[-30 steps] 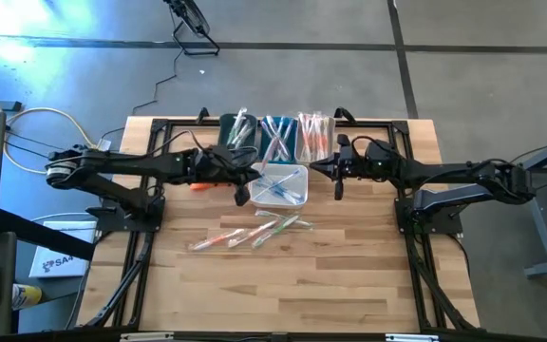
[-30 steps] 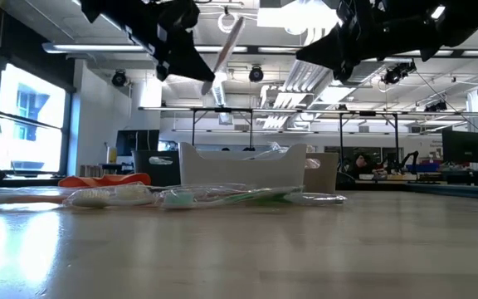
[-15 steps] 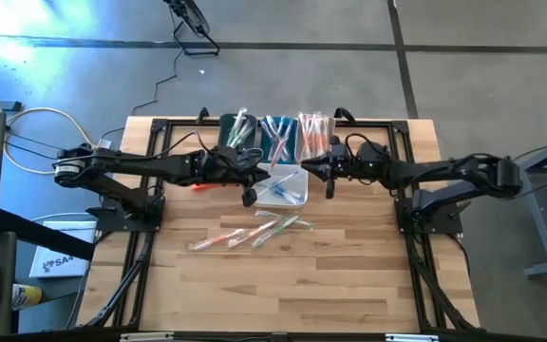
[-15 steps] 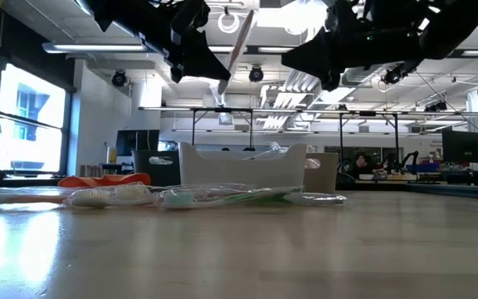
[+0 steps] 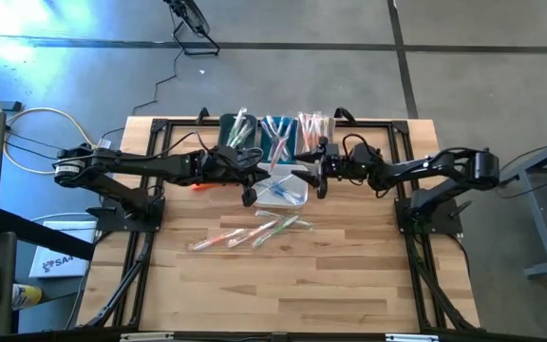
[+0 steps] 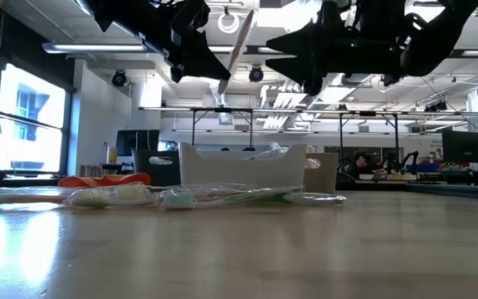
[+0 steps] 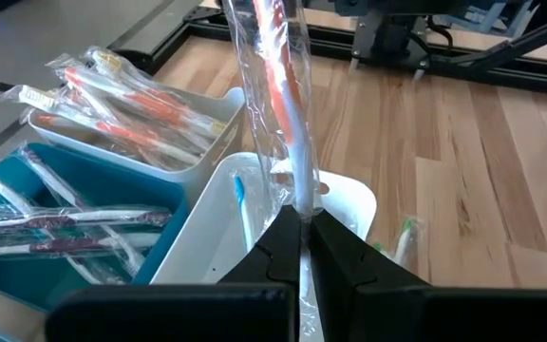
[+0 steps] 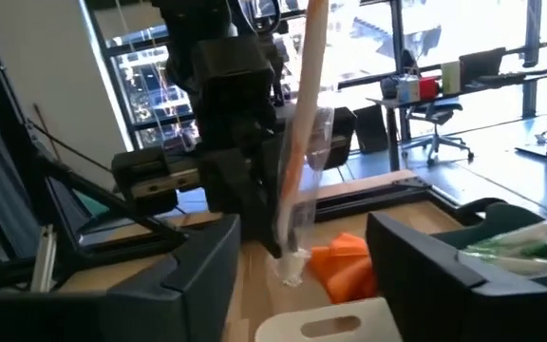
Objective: Pick & Place Toothbrushes
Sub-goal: Put the orange toothbrush into the gray bin
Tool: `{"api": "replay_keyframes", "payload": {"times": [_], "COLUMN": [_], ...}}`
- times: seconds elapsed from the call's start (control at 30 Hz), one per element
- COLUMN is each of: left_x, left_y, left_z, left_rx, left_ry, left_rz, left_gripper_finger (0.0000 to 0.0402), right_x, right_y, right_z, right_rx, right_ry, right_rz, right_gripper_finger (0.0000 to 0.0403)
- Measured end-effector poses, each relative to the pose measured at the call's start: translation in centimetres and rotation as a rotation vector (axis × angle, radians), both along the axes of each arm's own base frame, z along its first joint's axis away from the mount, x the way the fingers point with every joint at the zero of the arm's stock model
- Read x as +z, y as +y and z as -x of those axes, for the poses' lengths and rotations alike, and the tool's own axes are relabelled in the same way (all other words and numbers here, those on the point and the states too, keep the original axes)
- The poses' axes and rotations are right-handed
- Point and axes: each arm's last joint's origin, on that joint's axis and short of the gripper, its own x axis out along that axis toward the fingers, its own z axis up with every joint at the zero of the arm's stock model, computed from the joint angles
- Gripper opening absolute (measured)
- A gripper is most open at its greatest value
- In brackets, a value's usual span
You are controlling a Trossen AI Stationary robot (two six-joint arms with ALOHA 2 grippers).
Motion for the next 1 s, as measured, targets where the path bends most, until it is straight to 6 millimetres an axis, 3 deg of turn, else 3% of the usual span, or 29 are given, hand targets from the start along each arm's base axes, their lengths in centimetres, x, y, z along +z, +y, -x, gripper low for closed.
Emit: {"api": "replay_keyframes", "payload": {"times": [0.2,0.37,0.53,1.0], "left_x": [0.0,0.0,0.0,-1.6], "left_y": [-0.1,-0.1,-0.2,-0.1], "left_z": [0.0,0.0,0.0,-0.7], "left_rx": [-0.023,-0.023,-0.029,-0.03], "left_ry": [-0.002,-0.002,0.0,0.06], "left_rz": [0.011,0.013,0.016,0.051], "left_gripper_finger": [0.0005,0.0003,0.0005,0.0007], "right_x": [-0.2,-0.3,-0.7,-0.2], "right_y": [0.2,0.7,0.8,1.7], "right_z": [-1.8,-4.1,-5.7,-6.0], "right_rx": [0.036,0.06,-0.034,0.037], "right_ry": [0.009,0.013,0.023,-0.031], "right_rz": [-0.023,-0.025,-0.034,0.008], "right_gripper_finger": [0.0268,0.0269,0.0266,0.0255]}}
